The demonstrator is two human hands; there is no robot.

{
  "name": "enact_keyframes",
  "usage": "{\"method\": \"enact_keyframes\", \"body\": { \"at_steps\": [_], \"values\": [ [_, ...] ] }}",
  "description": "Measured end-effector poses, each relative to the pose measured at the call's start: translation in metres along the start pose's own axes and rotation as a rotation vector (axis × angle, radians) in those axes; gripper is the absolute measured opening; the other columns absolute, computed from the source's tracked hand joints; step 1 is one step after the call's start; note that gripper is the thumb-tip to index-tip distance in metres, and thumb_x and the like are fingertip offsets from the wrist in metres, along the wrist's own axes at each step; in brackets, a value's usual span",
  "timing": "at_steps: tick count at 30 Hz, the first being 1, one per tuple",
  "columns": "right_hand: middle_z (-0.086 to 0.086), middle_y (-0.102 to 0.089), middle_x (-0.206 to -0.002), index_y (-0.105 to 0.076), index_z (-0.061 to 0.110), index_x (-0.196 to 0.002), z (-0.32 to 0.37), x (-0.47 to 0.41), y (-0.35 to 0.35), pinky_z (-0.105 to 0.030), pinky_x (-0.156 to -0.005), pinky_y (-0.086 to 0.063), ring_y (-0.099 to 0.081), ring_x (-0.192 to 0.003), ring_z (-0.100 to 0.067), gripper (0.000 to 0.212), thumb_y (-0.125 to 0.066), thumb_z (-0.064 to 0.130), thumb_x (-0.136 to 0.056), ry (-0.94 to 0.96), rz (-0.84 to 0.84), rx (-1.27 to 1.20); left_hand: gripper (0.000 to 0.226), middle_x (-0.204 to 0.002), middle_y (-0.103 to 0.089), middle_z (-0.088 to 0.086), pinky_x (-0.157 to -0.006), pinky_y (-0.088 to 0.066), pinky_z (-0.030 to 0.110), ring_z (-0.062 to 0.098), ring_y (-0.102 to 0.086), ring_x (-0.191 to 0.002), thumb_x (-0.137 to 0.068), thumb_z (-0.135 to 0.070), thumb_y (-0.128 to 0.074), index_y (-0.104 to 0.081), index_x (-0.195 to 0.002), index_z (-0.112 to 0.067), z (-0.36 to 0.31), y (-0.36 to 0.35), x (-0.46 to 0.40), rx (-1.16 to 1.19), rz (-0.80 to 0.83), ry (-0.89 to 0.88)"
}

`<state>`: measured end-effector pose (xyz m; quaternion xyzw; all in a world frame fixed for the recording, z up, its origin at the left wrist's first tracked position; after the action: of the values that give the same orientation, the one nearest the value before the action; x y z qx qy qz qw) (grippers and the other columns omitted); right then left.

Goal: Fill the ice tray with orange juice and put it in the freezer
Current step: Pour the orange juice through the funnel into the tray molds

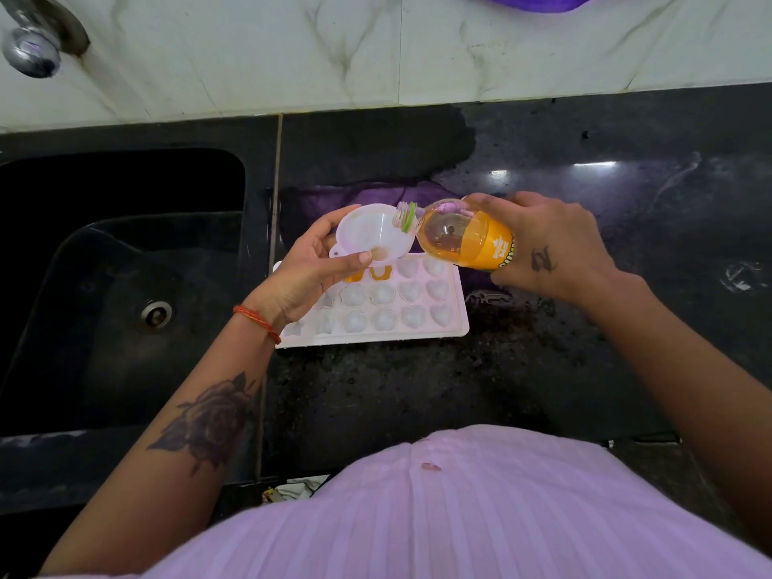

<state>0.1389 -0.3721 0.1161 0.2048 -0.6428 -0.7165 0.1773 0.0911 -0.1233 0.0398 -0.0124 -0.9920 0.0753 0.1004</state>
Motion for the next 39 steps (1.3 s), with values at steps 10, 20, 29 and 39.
{"method": "enact_keyframes", "body": {
  "at_steps": [10,20,29,39],
  "values": [
    [-0.010,-0.063,-0.104,-0.041,0.034,-0.136,-0.012,0.009,-0.001,-0.031,-0.068,-0.034,-0.060,-0.088,-0.036,0.088,-0.081,0.032,-0.058,-0.036,-0.043,-0.063,0.068,-0.119,-0.056,-0.002,-0.082,-0.057,0.032,0.022,-0.058,-0.113,-0.068,-0.009,-0.074,-0.050,-0.130,-0.022,-0.004,-0.008,-0.005,0.031,0.000,0.000],
    [-0.010,-0.061,-0.109,-0.036,0.036,-0.137,-0.022,0.017,0.000,-0.039,-0.073,-0.046,-0.060,-0.090,-0.037,0.084,-0.078,0.032,-0.064,-0.067,-0.012,-0.001,0.059,-0.105,-0.063,-0.013,-0.076,-0.058,0.028,0.005,-0.068,-0.092,-0.080,0.004,-0.066,-0.048,-0.131,-0.021,-0.001,-0.021,-0.013,-0.024,0.026,0.002],
    [-0.011,-0.059,-0.113,-0.032,0.036,-0.140,-0.025,0.017,0.002,-0.039,-0.074,-0.046,-0.060,-0.093,-0.036,0.084,-0.078,0.034,-0.069,-0.065,-0.001,0.087,0.061,-0.108,-0.064,-0.009,-0.081,-0.057,0.038,0.010,-0.068,-0.095,-0.076,0.003,-0.067,-0.049,-0.130,-0.019,-0.001,-0.025,-0.016,-0.011,0.056,0.010],
    [-0.011,-0.059,-0.109,-0.034,0.037,-0.138,-0.026,0.013,0.004,-0.037,-0.068,-0.042,-0.060,-0.088,-0.035,0.082,-0.077,0.031,-0.069,-0.054,-0.020,0.148,0.060,-0.100,-0.070,-0.017,-0.080,-0.058,0.033,0.008,-0.067,-0.098,-0.075,0.001,-0.070,-0.051,-0.126,-0.024,0.002,-0.025,-0.021,-0.009,0.080,0.012]
  ]
}}
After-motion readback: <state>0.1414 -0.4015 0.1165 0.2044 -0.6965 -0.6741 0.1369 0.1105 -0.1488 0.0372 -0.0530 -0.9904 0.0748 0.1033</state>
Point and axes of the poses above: each hand's wrist, its own x-axis away from the middle knuckle, its own y-axis out of the back of the hand, z = x × y, the point moved 3 cm from there along -x, towards the middle knuckle
